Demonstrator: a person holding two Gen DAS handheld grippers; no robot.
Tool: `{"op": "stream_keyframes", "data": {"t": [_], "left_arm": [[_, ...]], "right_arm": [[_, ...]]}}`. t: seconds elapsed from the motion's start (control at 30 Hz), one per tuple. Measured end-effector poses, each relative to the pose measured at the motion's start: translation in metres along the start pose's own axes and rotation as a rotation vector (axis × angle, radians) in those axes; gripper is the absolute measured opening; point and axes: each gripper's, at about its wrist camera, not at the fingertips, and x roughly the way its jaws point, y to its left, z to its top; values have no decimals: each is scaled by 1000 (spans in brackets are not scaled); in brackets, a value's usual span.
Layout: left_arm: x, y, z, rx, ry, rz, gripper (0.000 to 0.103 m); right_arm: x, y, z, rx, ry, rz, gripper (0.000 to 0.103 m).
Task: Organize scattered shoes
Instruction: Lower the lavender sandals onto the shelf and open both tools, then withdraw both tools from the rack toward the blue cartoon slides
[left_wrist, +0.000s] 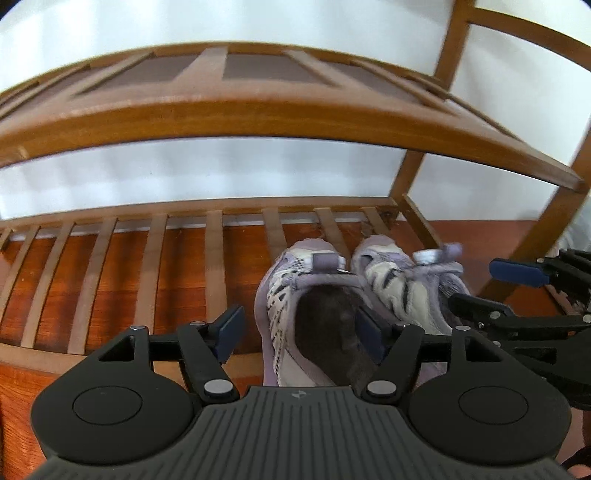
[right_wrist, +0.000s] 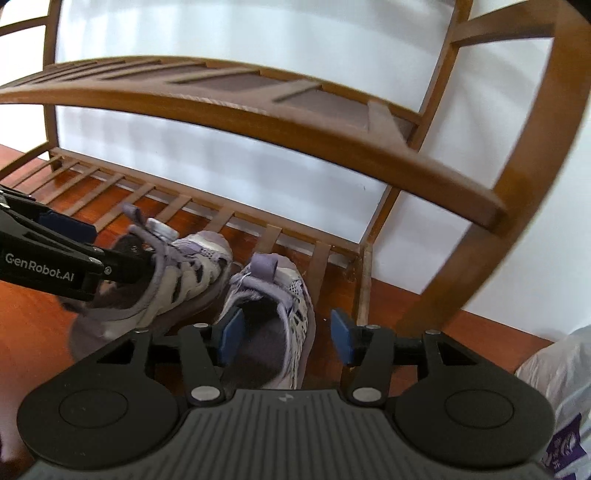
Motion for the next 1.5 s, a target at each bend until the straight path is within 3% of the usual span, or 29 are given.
{"op": "stream_keyframes", "data": {"t": [0.2,0.4,0.57,0.73,0.93,1.17,1.5], "left_arm": [[-23,-10,-7,25,-15,-13,69],[-28,-15,-23,47,8,-8,67],[-23,-14,-38,64,50,-8,66],[-14,-13,-51,88,90,-13,52],[-4,-12,-66,117,136,-18,46],[8,-17,-58,132,125,-28,40],[25,-23,-45,155,110,-41,38]], "right_arm": [[-40,3,-9,32,-3,24,58],[-55,5,-26,60,32,46,57],[-53,6,-45,83,74,63,57],[-44,6,-63,114,112,75,57],[-27,6,-72,132,139,93,52],[-15,9,-73,133,147,124,39],[2,7,-61,147,143,138,39]]}}
